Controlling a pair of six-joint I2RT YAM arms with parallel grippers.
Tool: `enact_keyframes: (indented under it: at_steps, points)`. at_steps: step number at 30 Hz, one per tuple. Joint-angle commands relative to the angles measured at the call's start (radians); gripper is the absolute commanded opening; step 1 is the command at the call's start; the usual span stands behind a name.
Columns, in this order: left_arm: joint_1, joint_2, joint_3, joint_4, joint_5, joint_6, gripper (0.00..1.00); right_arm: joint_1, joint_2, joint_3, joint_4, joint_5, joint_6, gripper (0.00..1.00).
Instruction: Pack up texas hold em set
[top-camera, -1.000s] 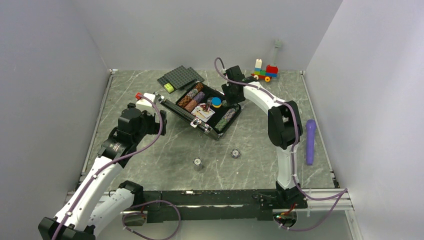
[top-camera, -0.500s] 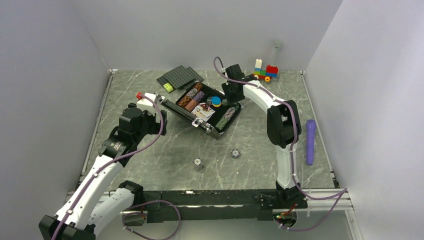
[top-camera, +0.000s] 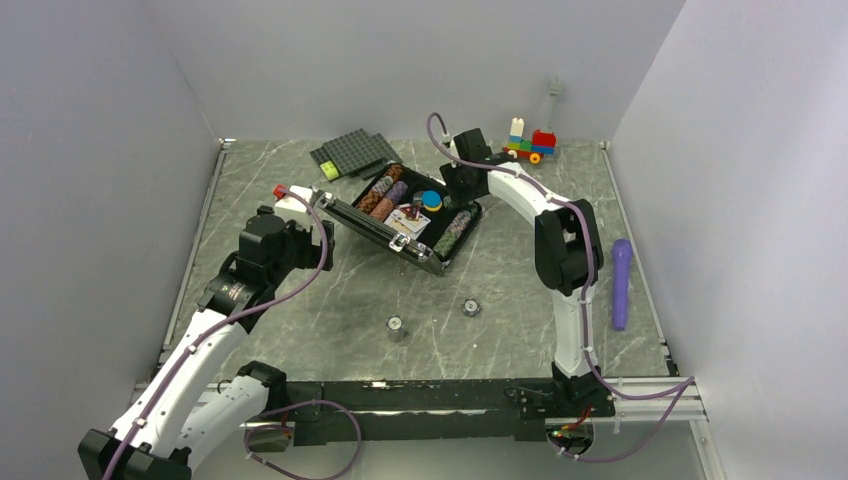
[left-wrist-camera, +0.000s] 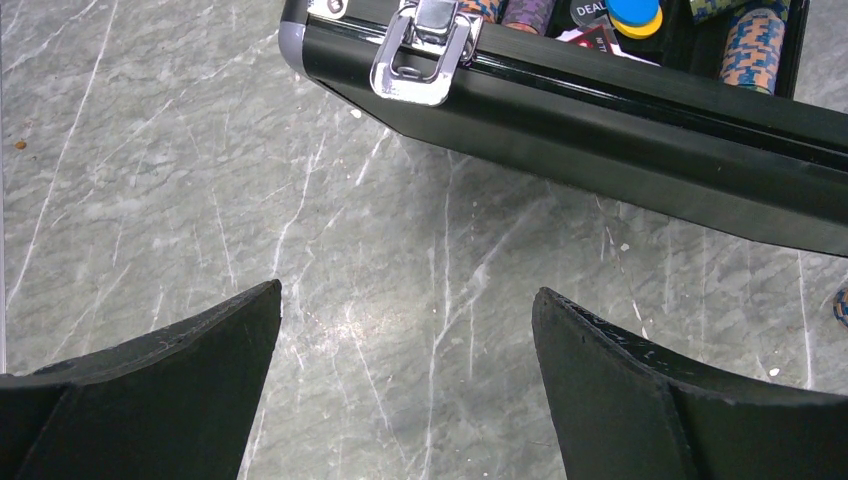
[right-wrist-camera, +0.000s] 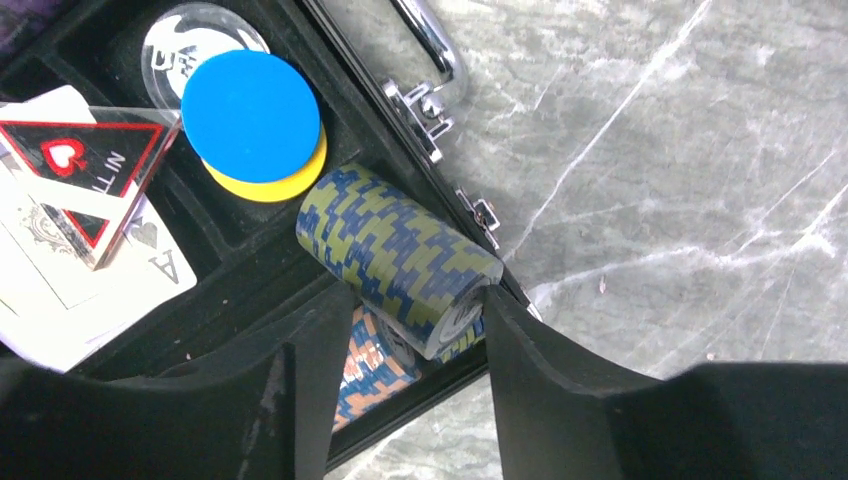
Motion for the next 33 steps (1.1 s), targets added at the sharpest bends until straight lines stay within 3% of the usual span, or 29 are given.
enact_keyframes:
  at_steps: [1,8,19,29,33]
  points:
    - [0.003,-0.003,0.011,0.041,0.006,0.003,0.99,0.008,-0.041,-0.013,0.251,-0.057,0.006,0.58]
    - [0.003,-0.012,0.009,0.041,0.004,0.001,0.99,-0.019,-0.085,-0.047,0.271,-0.109,0.044,0.71]
    - [0.003,-0.024,0.003,0.043,0.003,-0.008,0.99,-0.083,-0.048,-0.064,0.26,-0.214,0.114,0.74]
    - [0.003,-0.022,0.003,0.043,0.006,-0.007,0.99,-0.121,-0.083,-0.185,0.354,-0.374,0.188,0.71]
    - [0.003,-0.023,0.003,0.044,0.001,-0.006,0.99,-0.123,-0.096,-0.229,0.399,-0.391,0.219,0.59]
